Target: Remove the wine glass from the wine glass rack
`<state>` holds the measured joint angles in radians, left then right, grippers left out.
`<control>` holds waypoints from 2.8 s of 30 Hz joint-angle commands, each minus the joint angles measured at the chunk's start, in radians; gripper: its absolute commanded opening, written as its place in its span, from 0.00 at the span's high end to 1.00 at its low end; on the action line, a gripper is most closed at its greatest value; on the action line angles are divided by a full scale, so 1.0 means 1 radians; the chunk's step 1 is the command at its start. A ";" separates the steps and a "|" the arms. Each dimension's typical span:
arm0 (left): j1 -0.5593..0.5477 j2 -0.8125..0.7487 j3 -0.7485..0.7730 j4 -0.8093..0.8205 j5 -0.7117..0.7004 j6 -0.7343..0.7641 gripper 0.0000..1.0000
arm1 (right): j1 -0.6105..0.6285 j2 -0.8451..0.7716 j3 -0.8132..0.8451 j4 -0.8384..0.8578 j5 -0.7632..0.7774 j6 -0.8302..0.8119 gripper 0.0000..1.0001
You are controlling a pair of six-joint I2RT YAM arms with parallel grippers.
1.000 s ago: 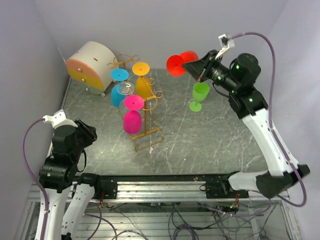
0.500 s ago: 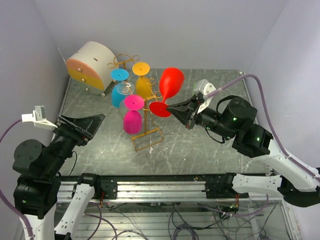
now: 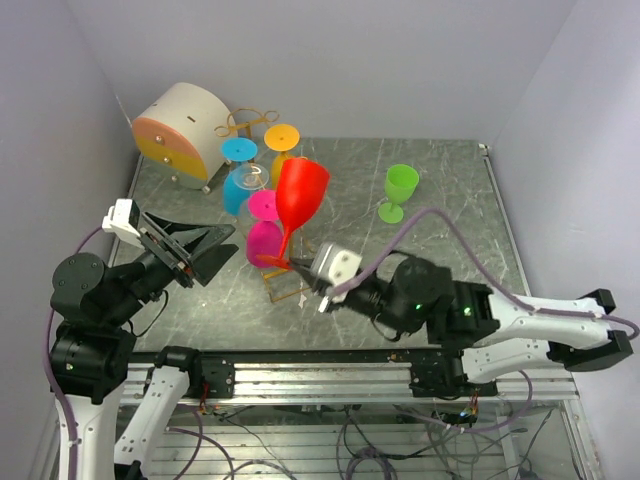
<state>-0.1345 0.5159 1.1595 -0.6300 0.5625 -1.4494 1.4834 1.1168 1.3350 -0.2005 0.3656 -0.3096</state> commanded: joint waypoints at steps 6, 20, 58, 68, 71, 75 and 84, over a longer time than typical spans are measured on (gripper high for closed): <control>0.003 -0.037 -0.017 0.028 0.133 -0.164 0.19 | 0.151 0.082 -0.105 0.376 0.341 -0.348 1.00; 0.003 -0.064 -0.035 -0.059 0.144 -0.146 0.19 | 0.213 0.127 -0.303 0.844 0.315 -0.764 1.00; 0.003 -0.131 -0.161 -0.004 0.175 -0.112 0.93 | 0.227 0.220 -0.430 1.156 0.222 -1.051 0.89; 0.003 -0.206 -0.315 0.215 0.096 -0.112 0.93 | 0.289 -0.049 -0.490 0.732 0.593 -0.665 0.41; 0.003 -0.166 -0.291 0.168 0.082 0.052 0.93 | 0.280 -0.135 -0.431 0.440 0.654 -0.401 0.43; 0.003 -0.118 -0.222 0.054 0.046 0.278 0.93 | 0.229 -0.164 -0.291 0.140 0.707 -0.135 0.47; 0.003 -0.113 -0.136 -0.115 -0.067 0.559 0.92 | -0.340 -0.027 0.137 -0.436 0.229 0.358 0.81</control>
<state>-0.1345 0.4072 0.9672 -0.6556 0.5625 -1.0660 1.2812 1.0431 1.3346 -0.3382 0.8162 -0.2142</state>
